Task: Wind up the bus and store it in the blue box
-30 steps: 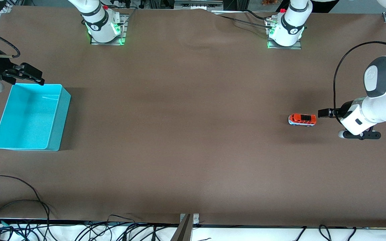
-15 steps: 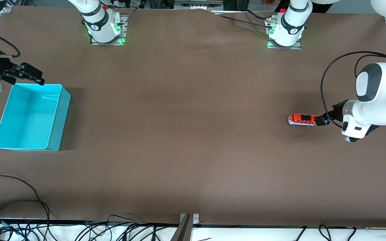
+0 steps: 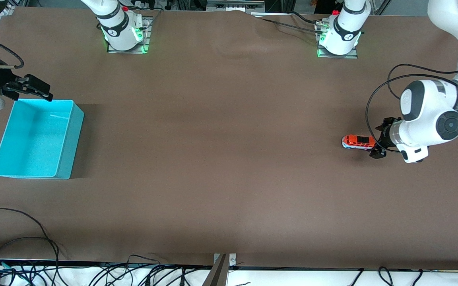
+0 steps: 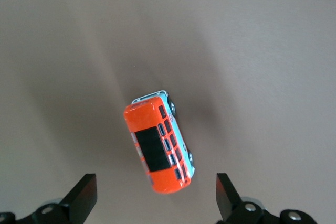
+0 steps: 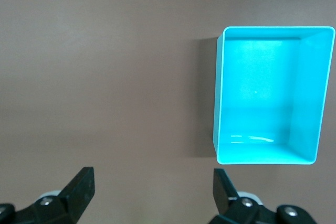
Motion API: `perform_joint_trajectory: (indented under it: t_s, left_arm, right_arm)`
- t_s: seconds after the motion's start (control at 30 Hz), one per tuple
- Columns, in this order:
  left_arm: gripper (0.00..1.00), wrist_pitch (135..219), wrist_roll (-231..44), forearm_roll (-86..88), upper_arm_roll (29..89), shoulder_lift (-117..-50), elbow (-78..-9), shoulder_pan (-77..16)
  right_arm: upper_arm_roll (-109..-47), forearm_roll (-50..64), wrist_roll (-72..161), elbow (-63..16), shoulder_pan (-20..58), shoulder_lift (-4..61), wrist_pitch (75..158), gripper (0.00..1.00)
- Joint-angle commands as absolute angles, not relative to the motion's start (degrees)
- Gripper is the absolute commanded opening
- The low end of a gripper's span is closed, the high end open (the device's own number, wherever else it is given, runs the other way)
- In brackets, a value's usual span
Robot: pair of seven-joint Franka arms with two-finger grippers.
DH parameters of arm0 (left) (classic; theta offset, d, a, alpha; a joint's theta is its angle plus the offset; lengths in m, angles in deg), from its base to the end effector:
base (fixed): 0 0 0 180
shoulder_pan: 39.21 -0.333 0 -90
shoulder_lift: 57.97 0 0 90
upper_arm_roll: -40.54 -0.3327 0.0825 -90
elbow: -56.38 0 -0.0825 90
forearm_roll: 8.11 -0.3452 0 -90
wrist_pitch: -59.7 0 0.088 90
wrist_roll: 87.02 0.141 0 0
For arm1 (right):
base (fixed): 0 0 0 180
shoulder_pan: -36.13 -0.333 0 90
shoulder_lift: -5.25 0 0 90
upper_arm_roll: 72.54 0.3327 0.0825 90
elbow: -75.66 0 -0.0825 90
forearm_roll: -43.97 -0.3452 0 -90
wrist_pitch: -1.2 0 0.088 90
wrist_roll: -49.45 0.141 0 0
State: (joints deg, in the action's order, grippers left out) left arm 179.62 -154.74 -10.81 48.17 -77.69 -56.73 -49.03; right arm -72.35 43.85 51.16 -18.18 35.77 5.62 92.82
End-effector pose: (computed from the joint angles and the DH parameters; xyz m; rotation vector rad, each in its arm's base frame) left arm 0.5530 0.0271 0.2886 -2.4922 -1.6955 0.2883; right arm 0.5165 0.0052 0.5773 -3.1394 0.0319 0.0710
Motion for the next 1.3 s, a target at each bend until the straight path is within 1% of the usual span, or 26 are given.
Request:
perform_joint_trajectory:
  t_s: [0.0,0.13,0.33,0.5,0.6,0.7,0.73,0.97,1.03,1.1,1.27]
  left_arm:
    - [1.0,184.68,-161.02,-11.98,48.36,-78.35,-60.6,-49.32]
    - [1.0,186.61,-163.22,-12.24,48.36,-78.88,-62.0,-49.14]
    - [1.0,193.9,-169.54,-13.82,48.36,-78.8,-66.48,-49.23]
    - [1.0,197.33,-172.8,-14.88,48.36,-79.15,-68.07,-49.32]
    - [0.97,199.62,-173.94,-14.97,48.36,-79.85,-68.86,-49.32]
    - [0.86,200.15,-174.56,-14.97,48.36,-79.85,-68.95,-49.32]
    - [0.81,200.15,-174.91,-14.97,48.36,-79.85,-68.95,-49.32]
    - [0.35,200.06,-177.02,-14.97,48.36,-79.85,-68.51,-49.4]
    - [0.24,199.8,-177.11,-14.97,48.36,-79.76,-68.25,-49.4]
    - [0.19,199.54,-177.2,-14.97,48.36,-79.59,-68.16,-49.4]
    - [0.19,199.36,-179.13,-14.97,48.45,-79.41,-68.16,-49.23]
  right_arm:
    - [-72.37,44.85,51.47,-19.0,35.69,4.46,92.52,1.0]
    - [-72.37,44.85,51.47,-19.0,35.69,4.46,92.52,1.0]
    - [-72.37,44.85,51.47,-19.0,35.69,4.46,92.52,1.0]
    - [-72.37,44.85,51.47,-19.0,35.69,4.46,92.43,1.0]
    - [-72.37,44.85,51.47,-19.0,35.69,4.46,92.43,1.0]
    - [-72.37,44.85,51.47,-19.0,35.69,4.46,92.43,1.0]
    - [-72.37,44.85,51.47,-19.0,35.69,4.46,92.43,1.0]
    - [-72.37,44.85,51.47,-19.0,35.69,4.46,92.43,1.0]
    - [-72.37,44.85,51.47,-19.0,35.69,4.46,92.43,1.0]
    - [-72.37,44.85,51.47,-19.0,35.69,4.46,92.43,1.0]
    - [-72.37,44.85,51.47,-19.0,35.69,4.46,92.43,1.0]
